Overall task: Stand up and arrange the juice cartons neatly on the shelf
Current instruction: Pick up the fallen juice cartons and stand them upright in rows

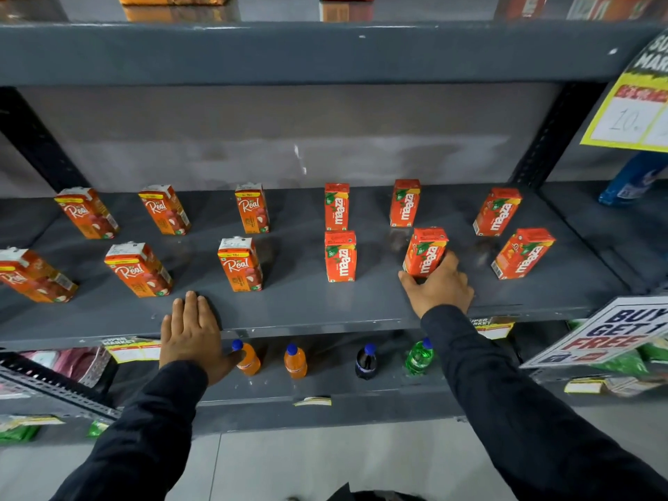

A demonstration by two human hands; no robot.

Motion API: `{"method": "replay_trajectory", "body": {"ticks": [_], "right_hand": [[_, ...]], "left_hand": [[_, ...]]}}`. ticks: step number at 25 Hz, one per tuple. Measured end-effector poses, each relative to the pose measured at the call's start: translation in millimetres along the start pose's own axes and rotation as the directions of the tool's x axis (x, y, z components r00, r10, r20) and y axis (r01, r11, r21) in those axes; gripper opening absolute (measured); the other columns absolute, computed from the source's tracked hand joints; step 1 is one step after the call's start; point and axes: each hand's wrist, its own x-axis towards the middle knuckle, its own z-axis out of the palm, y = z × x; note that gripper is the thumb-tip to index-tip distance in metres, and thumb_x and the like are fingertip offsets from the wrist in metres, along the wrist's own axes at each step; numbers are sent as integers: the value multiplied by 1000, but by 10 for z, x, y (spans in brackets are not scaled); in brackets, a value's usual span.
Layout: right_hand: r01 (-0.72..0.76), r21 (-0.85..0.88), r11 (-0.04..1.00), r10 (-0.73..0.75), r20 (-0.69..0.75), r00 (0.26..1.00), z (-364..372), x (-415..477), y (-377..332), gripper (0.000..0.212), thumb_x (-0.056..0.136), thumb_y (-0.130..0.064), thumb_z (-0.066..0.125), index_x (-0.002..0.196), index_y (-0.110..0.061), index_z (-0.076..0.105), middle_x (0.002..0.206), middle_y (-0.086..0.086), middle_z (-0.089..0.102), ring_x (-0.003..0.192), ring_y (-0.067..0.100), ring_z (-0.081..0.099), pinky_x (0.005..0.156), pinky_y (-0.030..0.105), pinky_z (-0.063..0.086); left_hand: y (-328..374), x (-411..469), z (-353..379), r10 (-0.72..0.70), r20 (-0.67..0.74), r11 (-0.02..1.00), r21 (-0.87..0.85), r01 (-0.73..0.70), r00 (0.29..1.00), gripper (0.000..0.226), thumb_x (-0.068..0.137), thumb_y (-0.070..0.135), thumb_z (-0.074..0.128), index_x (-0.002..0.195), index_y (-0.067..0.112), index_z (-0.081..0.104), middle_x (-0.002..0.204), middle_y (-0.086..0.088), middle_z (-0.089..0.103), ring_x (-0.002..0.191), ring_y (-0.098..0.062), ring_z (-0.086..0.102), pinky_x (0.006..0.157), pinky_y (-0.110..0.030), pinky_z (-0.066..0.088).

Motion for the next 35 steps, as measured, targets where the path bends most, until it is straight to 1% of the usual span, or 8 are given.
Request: {"method": "replay_trajectory", "body": {"ticks": [8, 11, 16, 19, 23, 28, 32, 35], "right_hand": [[16, -9, 1000, -16, 19, 1000, -24, -33, -17, 108, 55, -64, 75, 138, -15, 27, 131, 12, 57, 121, 36, 51, 102, 53, 36], [46, 298, 953, -22, -82, 996, -96, -84, -15, 116, 51, -65, 74, 144, -16, 24, 131, 7, 54, 121, 28, 51, 104, 54, 37], [379, 534, 756, -217, -342, 914, -596, 390, -368, 52, 84, -38, 57, 125, -6, 51, 118, 8, 56, 106, 24, 56, 97, 37, 45], [419, 296, 858, -440, 5, 898, -827, 1022, -831, 41, 85, -21, 58, 126, -13, 54, 123, 9, 61, 110, 27, 60, 98, 35, 47], [242, 127, 962, -272, 539, 797, -527, 1362, -1120, 47, 95, -18, 49, 142, -12, 40, 146, 9, 44, 134, 29, 41, 85, 11, 41], [485, -143, 863, -346, 533, 772, -408, 1573, -1049, 41, 92, -42, 47, 120, -16, 61, 131, 11, 59, 117, 33, 54, 93, 31, 38], [674, -246, 697, -443, 591, 674, -531, 1621, -963, 34, 93, -34, 48, 122, -21, 61, 131, 12, 59, 118, 37, 52, 100, 37, 39], [666, -226, 711, -462, 564, 684, -650, 1600, -913, 32, 94, -29, 48, 122, -22, 62, 131, 11, 59, 116, 36, 53, 95, 33, 38]], "left_hand": [[-10, -11, -4, 5, 7, 1000, 23, -5, 1000, 126, 68, 76, 59, 148, 1, -3, 159, -17, -2, 146, -35, -2, 119, -47, 9], [-9, -14, -3, 11, 13, 999, 36, -11, 1000, 121, 72, 71, 59, 148, 1, -4, 159, -17, -3, 146, -35, -4, 120, -48, 9], [6, -6, -32, 4, 45, 999, 41, -6, 999, 121, 73, 71, 59, 148, 2, -7, 159, -16, -7, 146, -35, -6, 120, -48, 6], [20, 11, -33, -13, 53, 999, 30, 12, 998, 126, 68, 76, 58, 148, 3, -7, 159, -15, -8, 146, -35, -7, 120, -47, 5], [26, 13, -69, -40, 92, 999, 36, 37, 995, 131, 64, 79, 58, 148, 4, -10, 159, -14, -11, 146, -33, -10, 119, -46, 2], [33, 30, -85, -60, 125, 998, 43, 55, 990, 136, 60, 83, 58, 148, 5, -11, 159, -13, -11, 146, -32, -10, 119, -46, 1], [45, 41, -90, -51, 121, 998, 40, 46, 991, 138, 57, 84, 60, 148, 5, -10, 159, -12, -11, 146, -32, -10, 119, -45, 1], [47, 61, -130, -42, 105, 999, 33, 39, 994, 136, 59, 81, 61, 148, 5, -10, 159, -12, -11, 146, -32, -10, 120, -45, 2]]}}
